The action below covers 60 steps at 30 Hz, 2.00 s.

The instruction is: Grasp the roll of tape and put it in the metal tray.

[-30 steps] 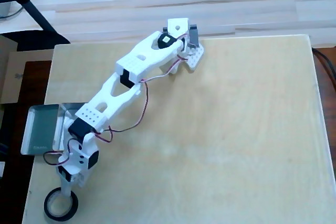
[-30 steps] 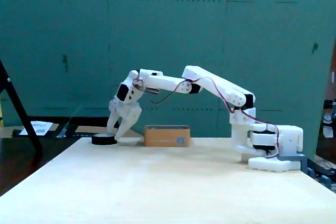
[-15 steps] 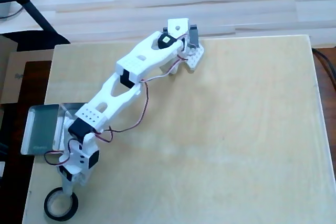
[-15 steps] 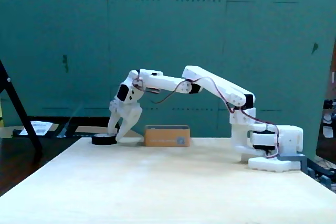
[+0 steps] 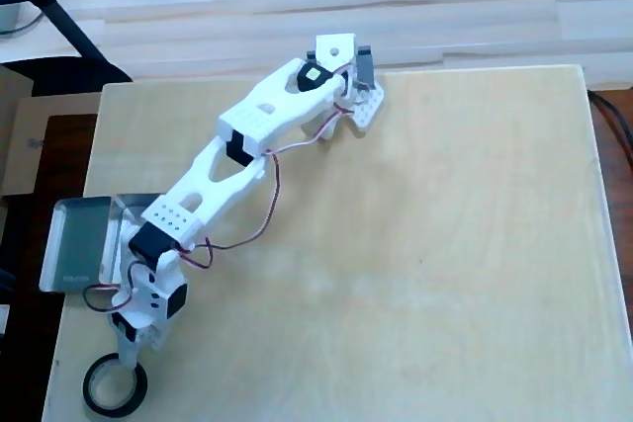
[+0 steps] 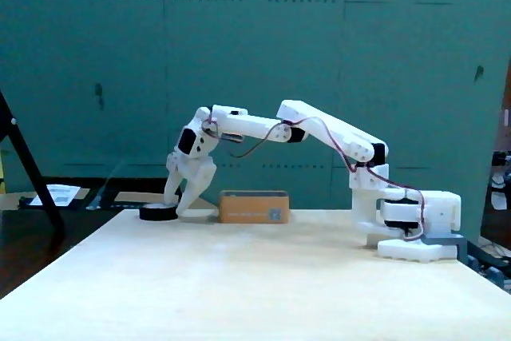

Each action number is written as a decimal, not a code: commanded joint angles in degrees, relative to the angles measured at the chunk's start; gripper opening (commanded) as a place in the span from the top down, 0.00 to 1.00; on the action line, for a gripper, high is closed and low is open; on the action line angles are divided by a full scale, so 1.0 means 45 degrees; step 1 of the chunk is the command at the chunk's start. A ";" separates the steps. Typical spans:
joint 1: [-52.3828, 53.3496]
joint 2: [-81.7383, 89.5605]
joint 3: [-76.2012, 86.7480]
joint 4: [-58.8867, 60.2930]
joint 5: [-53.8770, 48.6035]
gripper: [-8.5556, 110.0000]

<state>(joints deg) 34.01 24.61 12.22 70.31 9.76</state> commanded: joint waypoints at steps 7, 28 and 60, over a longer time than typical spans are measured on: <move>-0.0195 0.0156 -0.0410 -0.0645 -0.0566 0.83; -0.0039 0.0156 -0.0352 0.0234 0.0176 0.89; -0.0508 0.2344 -0.6504 0.5645 0.0059 0.93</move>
<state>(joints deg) 33.57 28.04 -4.13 86.40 10.02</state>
